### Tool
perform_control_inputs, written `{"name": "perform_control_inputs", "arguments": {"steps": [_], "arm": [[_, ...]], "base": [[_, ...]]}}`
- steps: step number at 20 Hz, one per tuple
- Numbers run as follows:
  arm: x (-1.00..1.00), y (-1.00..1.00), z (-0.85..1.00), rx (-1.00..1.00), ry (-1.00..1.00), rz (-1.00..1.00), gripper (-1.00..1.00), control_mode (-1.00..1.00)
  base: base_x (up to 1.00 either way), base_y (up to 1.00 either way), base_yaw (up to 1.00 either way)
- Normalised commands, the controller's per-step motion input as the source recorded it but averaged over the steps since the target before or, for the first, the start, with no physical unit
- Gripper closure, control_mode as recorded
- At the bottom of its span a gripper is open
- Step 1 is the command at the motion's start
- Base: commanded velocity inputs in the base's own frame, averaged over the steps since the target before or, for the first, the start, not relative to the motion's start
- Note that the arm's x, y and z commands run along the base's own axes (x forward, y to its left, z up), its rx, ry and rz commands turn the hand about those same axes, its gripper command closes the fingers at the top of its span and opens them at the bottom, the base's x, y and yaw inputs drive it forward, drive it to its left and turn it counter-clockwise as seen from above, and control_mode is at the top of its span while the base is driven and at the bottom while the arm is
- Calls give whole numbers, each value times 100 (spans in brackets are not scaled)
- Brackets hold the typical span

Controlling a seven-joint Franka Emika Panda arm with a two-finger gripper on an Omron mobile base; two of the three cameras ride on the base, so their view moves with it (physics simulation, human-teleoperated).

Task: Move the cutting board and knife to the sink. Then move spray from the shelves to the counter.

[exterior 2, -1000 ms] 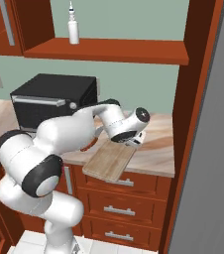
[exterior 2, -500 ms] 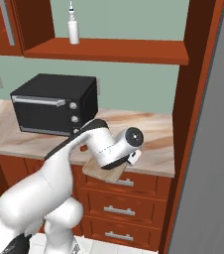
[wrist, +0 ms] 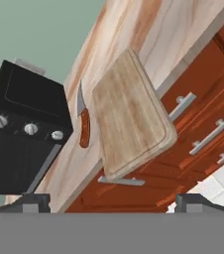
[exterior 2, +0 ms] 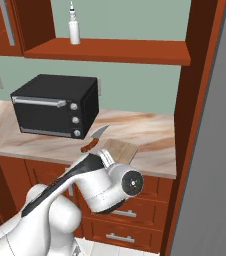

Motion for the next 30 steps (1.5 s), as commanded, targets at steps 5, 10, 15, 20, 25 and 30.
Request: {"name": "perform_control_inputs", "arguments": {"steps": [5,10,15,20,25,30], "arm": [[-23,0,0,24,0,-11,-100,-100],[-24,0,0,24,0,-7,-100,-100],[-8,-2,0,9,0,0,-100,-100],[10,0,-2,2,0,1,-100,-100],[26,5,-13,0,0,0,-100,-100],[10,0,-26,3,0,0,-100,-100]], "base": [[0,0,0],[0,0,0],[0,0,0],[0,0,0],[0,0,0],[0,0,0]]}}
